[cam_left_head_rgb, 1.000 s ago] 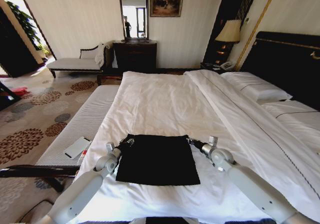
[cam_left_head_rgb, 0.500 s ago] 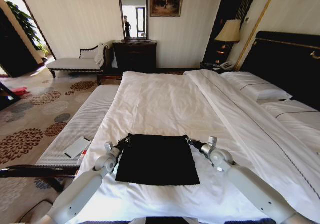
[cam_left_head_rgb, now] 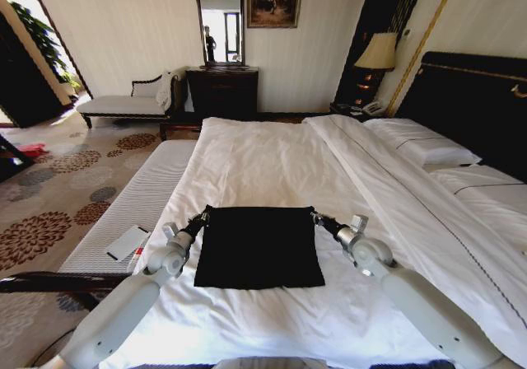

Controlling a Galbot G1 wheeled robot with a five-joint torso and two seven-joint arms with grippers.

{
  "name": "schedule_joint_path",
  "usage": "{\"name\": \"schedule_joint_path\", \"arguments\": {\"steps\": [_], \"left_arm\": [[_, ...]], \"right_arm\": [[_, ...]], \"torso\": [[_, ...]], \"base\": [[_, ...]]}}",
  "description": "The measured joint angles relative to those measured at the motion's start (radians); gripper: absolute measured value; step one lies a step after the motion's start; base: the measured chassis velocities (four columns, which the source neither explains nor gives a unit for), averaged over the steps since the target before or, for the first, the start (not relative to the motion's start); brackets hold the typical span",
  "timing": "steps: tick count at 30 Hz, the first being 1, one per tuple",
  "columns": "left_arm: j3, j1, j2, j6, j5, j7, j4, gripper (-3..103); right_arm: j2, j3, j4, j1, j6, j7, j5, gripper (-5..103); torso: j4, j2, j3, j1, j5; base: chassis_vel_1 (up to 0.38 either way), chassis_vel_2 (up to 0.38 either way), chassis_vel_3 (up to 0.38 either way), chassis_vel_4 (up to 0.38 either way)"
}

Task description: Fold the clothes on the bed.

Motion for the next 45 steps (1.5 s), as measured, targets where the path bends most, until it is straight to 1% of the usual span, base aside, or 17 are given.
{"name": "schedule_joint_path", "arguments": {"steps": [4,5,7,14,18,19,23,24,27,28,32,33,36,38,41,43,45], "left_arm": [[-0.025,-0.009,0.038,0.001,-0.033,-0.015,-0.086,3],[-0.025,-0.009,0.038,0.001,-0.033,-0.015,-0.086,3],[-0.040,-0.009,0.063,0.001,-0.047,-0.023,-0.136,3],[-0.084,0.011,0.102,-0.001,-0.064,-0.045,-0.217,3],[-0.162,0.078,0.123,-0.004,-0.073,-0.059,-0.289,3],[-0.162,0.078,0.123,-0.004,-0.073,-0.059,-0.289,3],[-0.284,0.200,0.127,-0.008,-0.071,-0.065,-0.396,3],[-0.284,0.200,0.127,-0.008,-0.071,-0.065,-0.396,3],[-0.389,0.336,0.113,-0.011,-0.065,-0.066,-0.511,3],[-0.389,0.336,0.113,-0.011,-0.065,-0.066,-0.511,3],[-0.499,0.519,0.081,-0.013,-0.040,-0.056,-0.631,3],[-0.499,0.519,0.081,-0.013,-0.040,-0.056,-0.631,3],[-0.557,0.629,0.039,-0.019,-0.003,-0.046,-0.691,3],[-0.576,0.682,0.012,-0.024,0.024,-0.040,-0.719,3],[-0.584,0.730,-0.013,-0.028,0.052,-0.036,-0.739,3],[-0.583,0.752,-0.025,-0.030,0.065,-0.034,-0.741,3],[-0.557,0.767,-0.041,-0.031,0.085,-0.034,-0.716,3]], "right_arm": [[-0.020,0.063,0.068,-0.012,0.017,0.010,0.006,0],[-0.020,0.063,0.068,-0.012,0.017,0.010,0.006,0],[-0.034,0.109,0.106,-0.031,0.022,0.014,0.013,0],[-0.052,0.193,0.185,-0.079,0.025,0.022,0.029,0],[-0.063,0.275,0.263,-0.154,0.025,0.026,0.040,0],[-0.063,0.275,0.263,-0.154,0.025,0.026,0.040,0],[-0.065,0.393,0.377,-0.278,0.019,0.040,0.070,0],[-0.065,0.393,0.377,-0.278,0.019,0.040,0.070,0],[-0.055,0.485,0.481,-0.379,0.009,0.058,0.094,0],[-0.055,0.485,0.481,-0.379,0.009,0.058,0.094,0],[-0.038,0.612,0.575,-0.493,-0.008,0.065,0.117,0],[-0.038,0.612,0.575,-0.493,-0.008,0.065,0.117,0],[-0.025,0.704,0.636,-0.591,-0.021,0.066,0.149,0],[-0.012,0.740,0.677,-0.653,-0.029,0.072,0.154,0],[0.010,0.757,0.727,-0.717,-0.042,0.081,0.156,0],[0.024,0.759,0.746,-0.750,-0.050,0.084,0.150,0],[0.047,0.730,0.752,-0.772,-0.066,0.099,0.141,0]], "torso": [[0.0001,0.000,0.000,0.000,-0.0001],[0.0001,0.000,0.000,0.000,-0.0001],[0.0000,0.000,0.000,0.000,-0.0001],[-0.0001,0.000,0.000,0.000,-0.0001],[-0.0001,0.000,0.000,0.000,-0.0002],[-0.0001,0.000,0.000,0.000,-0.0002],[-0.0002,0.000,0.000,0.000,0.0000],[-0.0002,0.000,0.000,0.000,0.0000],[0.0000,0.000,0.000,0.000,0.0000],[0.0000,0.000,0.000,0.000,0.0000],[0.0000,0.000,0.000,0.000,0.0001],[0.0000,0.000,0.000,0.000,0.0001],[0.0001,0.000,0.000,0.000,0.0000],[-0.0002,0.000,0.000,0.000,-0.0001],[0.0001,0.000,0.000,0.000,0.0000],[-0.0001,0.000,0.000,0.000,-0.0002],[-0.0004,0.000,0.000,0.000,0.0000]], "base": [[0.000,0.000,0.000,0.000],[0.000,0.000,0.000,0.000],[0.000,0.000,0.000,0.000],[0.000,0.000,0.000,0.000],[0.000,0.000,0.000,0.000],[0.000,0.000,0.000,0.000],[0.000,0.000,0.000,0.000],[0.000,0.000,0.000,0.000],[0.000,0.000,0.000,0.000],[0.000,0.000,0.000,0.000],[0.000,0.000,0.000,0.000],[0.000,0.000,0.000,0.000],[0.000,0.000,0.000,0.000],[0.000,0.000,0.000,0.000],[0.000,0.000,0.000,0.000],[0.000,0.000,0.000,0.000],[0.000,0.000,0.000,0.000]]}}
